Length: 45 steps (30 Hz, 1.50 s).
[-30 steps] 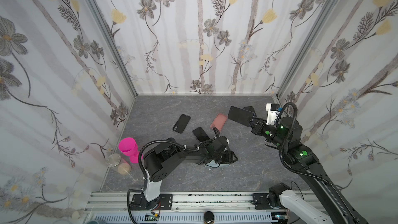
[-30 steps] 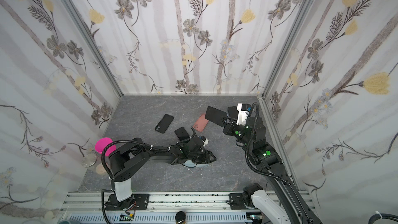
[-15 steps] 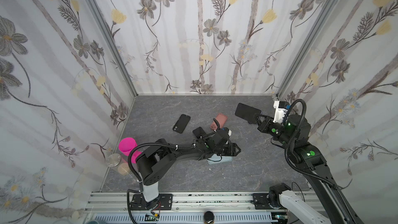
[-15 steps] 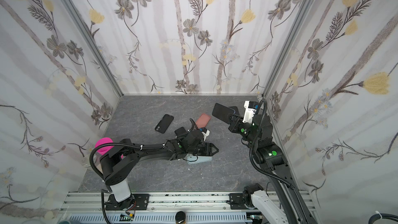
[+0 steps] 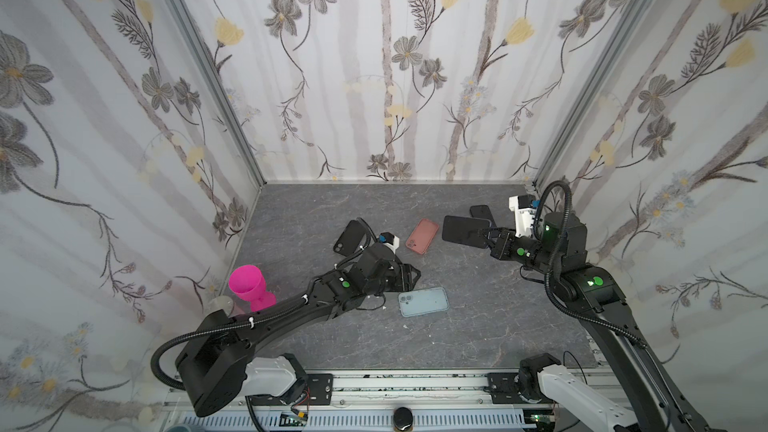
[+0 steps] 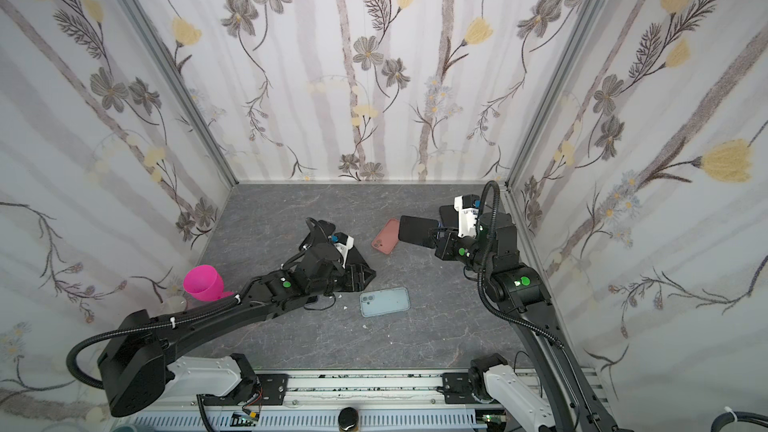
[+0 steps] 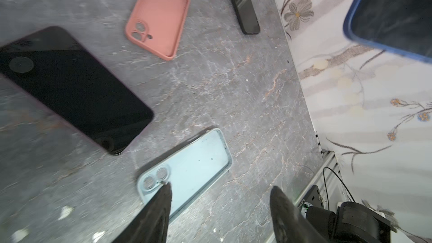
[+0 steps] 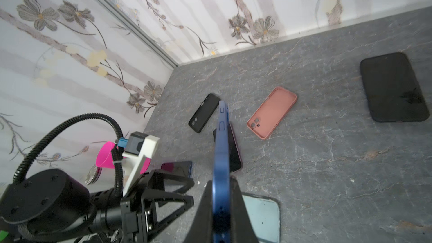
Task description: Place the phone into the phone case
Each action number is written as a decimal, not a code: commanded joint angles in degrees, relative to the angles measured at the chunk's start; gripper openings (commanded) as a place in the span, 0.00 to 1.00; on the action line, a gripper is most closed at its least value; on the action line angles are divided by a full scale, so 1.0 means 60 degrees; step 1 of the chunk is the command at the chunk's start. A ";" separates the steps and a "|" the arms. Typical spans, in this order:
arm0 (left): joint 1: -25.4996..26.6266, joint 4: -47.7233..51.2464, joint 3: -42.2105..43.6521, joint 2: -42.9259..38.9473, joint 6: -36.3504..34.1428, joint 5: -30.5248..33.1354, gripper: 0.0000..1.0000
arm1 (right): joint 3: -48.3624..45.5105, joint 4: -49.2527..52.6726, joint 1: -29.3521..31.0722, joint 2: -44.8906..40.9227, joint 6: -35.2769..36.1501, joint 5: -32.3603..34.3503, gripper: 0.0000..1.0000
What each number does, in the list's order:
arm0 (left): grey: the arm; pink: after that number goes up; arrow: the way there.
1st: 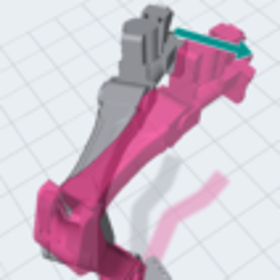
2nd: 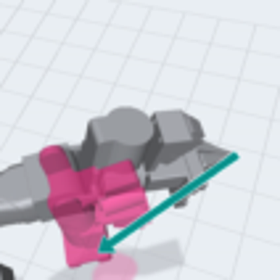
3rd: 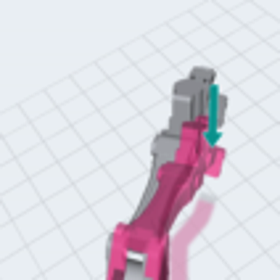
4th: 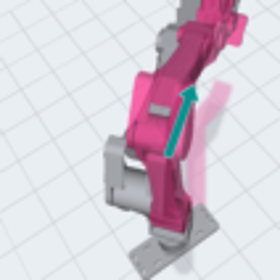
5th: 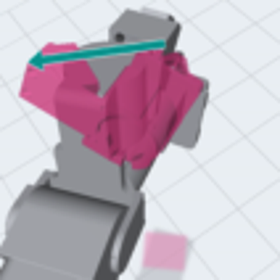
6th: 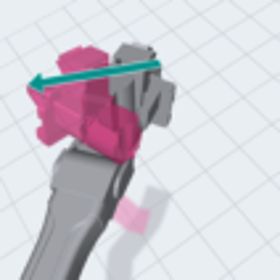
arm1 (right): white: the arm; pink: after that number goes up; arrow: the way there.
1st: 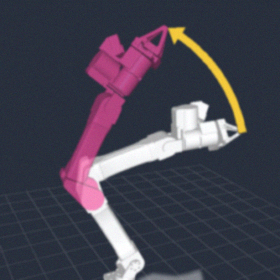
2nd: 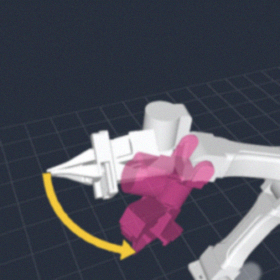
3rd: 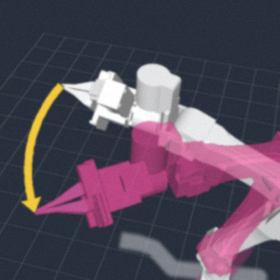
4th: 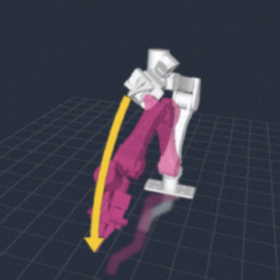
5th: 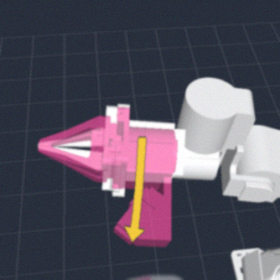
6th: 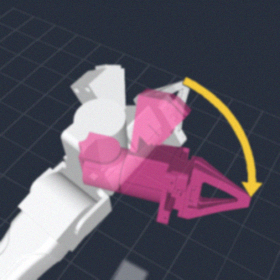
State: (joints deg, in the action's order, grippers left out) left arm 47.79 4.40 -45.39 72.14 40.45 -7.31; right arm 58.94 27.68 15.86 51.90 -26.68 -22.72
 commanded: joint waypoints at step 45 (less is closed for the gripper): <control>-0.0621 -0.2833 0.2120 0.2080 0.1506 -0.1920 0.44 | -0.3432 -0.2696 0.1966 0.3792 -0.1399 -0.2410 0.00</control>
State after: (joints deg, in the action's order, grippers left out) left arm 43.66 -10.28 -32.25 83.15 49.50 -18.52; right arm 38.92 13.58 28.14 74.65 -34.13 -36.05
